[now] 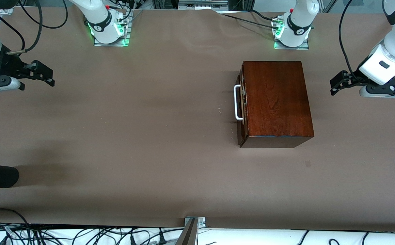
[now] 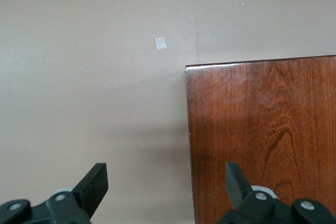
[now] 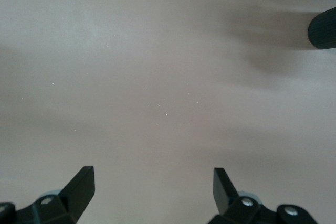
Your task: Open drawer, take yellow block, close drawer
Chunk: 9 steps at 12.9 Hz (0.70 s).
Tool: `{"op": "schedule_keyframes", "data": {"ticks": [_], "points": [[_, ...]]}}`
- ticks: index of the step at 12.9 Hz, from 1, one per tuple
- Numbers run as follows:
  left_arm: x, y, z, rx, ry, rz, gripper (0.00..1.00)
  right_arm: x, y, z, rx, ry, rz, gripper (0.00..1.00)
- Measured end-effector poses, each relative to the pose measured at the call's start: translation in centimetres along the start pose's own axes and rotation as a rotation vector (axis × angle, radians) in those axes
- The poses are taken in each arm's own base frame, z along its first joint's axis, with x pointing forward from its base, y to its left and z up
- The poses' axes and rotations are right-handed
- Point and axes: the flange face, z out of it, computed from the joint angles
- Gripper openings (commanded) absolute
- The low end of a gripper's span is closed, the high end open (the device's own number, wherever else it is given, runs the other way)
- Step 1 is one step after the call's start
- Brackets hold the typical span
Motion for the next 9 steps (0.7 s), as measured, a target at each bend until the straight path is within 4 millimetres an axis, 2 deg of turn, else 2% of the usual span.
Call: {"op": "schedule_keyframes", "data": {"ticks": [9], "points": [[0.6, 0.5, 1.2, 0.0, -0.029, 0.007, 1.0, 0.0, 0.0, 0.0, 0.0, 0.0, 0.0, 1.0]]}}
